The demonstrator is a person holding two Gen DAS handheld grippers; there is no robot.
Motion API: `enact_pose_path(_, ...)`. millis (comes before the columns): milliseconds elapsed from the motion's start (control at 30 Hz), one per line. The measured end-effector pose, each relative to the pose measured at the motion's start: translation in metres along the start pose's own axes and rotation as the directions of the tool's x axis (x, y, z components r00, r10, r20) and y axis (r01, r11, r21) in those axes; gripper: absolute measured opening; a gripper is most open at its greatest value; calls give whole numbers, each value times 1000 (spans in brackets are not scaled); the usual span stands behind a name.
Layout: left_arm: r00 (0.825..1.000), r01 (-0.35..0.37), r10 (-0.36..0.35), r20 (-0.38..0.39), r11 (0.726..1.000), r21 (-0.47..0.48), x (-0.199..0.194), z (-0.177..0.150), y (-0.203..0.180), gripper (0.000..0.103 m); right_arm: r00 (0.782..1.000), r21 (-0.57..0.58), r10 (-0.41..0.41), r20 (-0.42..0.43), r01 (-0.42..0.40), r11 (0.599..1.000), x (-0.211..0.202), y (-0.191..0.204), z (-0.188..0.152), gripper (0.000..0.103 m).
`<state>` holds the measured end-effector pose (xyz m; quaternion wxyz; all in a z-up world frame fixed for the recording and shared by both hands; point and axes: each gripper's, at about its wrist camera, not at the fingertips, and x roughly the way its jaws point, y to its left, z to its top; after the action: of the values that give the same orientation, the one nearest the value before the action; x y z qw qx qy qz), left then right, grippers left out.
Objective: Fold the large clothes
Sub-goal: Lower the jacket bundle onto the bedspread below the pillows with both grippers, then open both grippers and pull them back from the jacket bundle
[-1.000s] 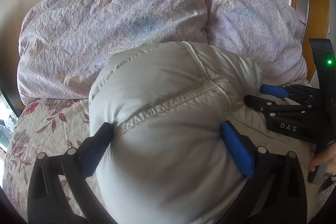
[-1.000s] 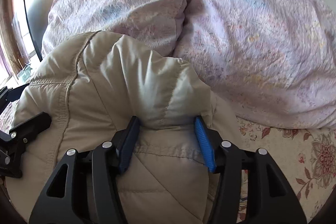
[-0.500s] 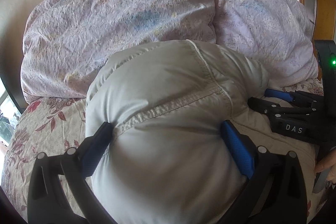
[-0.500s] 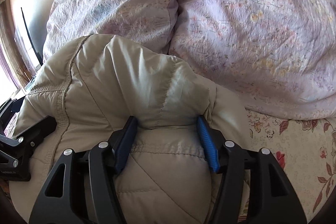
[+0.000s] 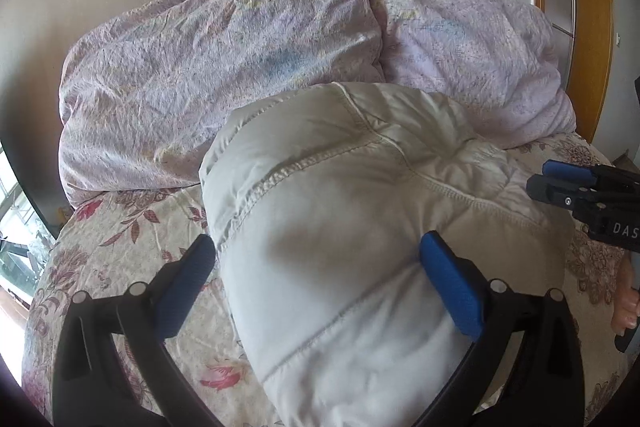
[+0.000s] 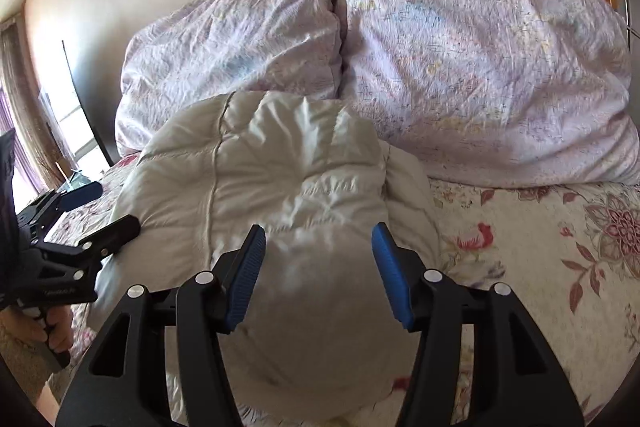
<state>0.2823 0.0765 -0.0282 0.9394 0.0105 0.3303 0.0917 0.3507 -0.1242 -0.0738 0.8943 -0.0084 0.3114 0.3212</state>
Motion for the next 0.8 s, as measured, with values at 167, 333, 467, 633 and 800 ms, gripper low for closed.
enact_pose_path(167, 996, 45, -48, -71, 998, -44, 20, -6, 3, 101, 993, -11, -52, -102, 51, 999, 24, 3, -20, 55)
enact_pose_path(333, 998, 39, -42, -56, 998, -47, 28, -12, 2, 101, 991, -13, -86, -107, 85, 996, 31, 6, -28, 55)
enact_pose_path(467, 998, 46, -49, -39, 997, -64, 10, -5, 9, 101, 996, 18, -69, -56, 70, 997, 11, 8, -15, 54)
enact_pose_path(633, 999, 26, -27, -34, 1000, -17, 5, -12, 3, 101, 993, 26, -67, -101, 70, 997, 20, 5, -23, 55)
enact_pose_path(800, 996, 57, -63, -67, 995, -86, 22, -19, 5, 101, 990, 38, -72, -118, 77, 996, 32, 1, -30, 55)
